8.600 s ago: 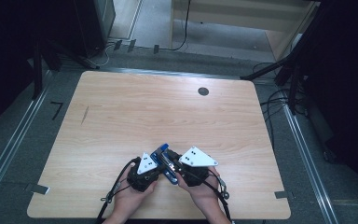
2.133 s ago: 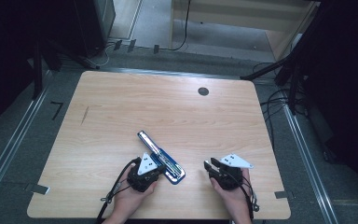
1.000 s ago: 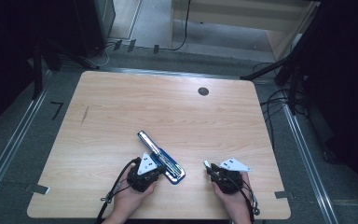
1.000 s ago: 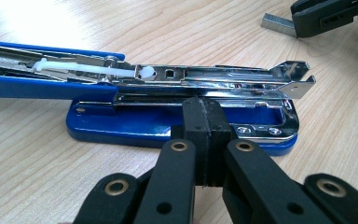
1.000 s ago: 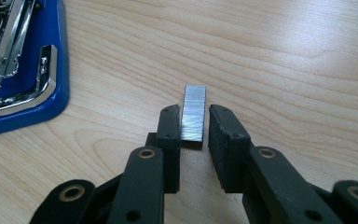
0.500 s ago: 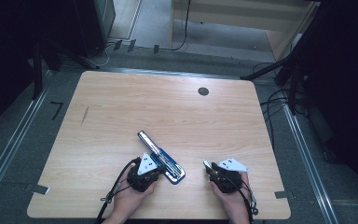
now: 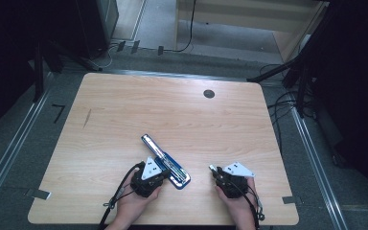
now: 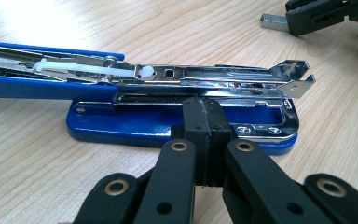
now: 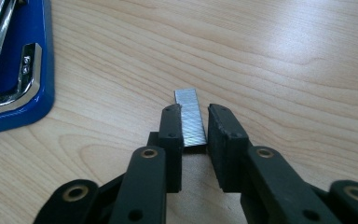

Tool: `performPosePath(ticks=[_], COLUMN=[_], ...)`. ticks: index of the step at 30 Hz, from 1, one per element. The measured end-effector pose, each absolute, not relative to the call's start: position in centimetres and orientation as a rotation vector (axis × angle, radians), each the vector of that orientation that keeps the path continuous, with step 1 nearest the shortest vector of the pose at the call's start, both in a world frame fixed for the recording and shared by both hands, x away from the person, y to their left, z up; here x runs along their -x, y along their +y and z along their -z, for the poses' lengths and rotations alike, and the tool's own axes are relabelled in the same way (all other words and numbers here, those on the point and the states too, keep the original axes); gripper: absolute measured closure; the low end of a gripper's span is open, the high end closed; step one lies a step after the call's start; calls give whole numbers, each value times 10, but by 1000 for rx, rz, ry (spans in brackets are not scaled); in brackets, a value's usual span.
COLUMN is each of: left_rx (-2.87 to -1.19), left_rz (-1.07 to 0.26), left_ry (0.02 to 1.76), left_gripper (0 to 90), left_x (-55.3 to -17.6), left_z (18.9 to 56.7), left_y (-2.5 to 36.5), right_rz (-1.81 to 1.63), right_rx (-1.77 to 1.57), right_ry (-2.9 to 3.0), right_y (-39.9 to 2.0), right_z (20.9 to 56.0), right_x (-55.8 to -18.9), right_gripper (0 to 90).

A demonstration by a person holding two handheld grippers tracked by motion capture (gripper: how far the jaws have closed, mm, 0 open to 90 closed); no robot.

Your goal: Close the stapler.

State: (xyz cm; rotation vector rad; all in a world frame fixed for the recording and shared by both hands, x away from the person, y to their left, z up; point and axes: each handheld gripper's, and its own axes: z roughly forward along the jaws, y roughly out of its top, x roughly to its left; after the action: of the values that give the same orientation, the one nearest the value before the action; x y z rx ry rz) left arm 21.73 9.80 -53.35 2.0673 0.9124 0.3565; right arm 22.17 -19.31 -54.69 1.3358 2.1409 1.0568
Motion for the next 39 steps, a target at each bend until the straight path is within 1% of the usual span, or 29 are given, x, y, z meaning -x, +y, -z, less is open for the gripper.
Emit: performPosePath(ticks=[3,9,20,39], left_rx=[-2068,-2067,-2068,-2068], left_rz=[-358,-357,-355,-354], left_ry=[912,910,912,912], left_gripper=[900,900,900,900], left_x=[-217,-217,-217,-217], left_z=[533,534,533,533], left_y=[98,98,98,98], right_rz=[-1071,-1082,-1163,-1277], right_rx=[-1338,-1337,-1298,-1222], right_ry=[2149,2154,2121,2129], right_y=[-194,-194,-194,-171], right_z=[547,545,524,500], right_x=[-223,-225,-218,-208], right_gripper=[794,798,798,797])
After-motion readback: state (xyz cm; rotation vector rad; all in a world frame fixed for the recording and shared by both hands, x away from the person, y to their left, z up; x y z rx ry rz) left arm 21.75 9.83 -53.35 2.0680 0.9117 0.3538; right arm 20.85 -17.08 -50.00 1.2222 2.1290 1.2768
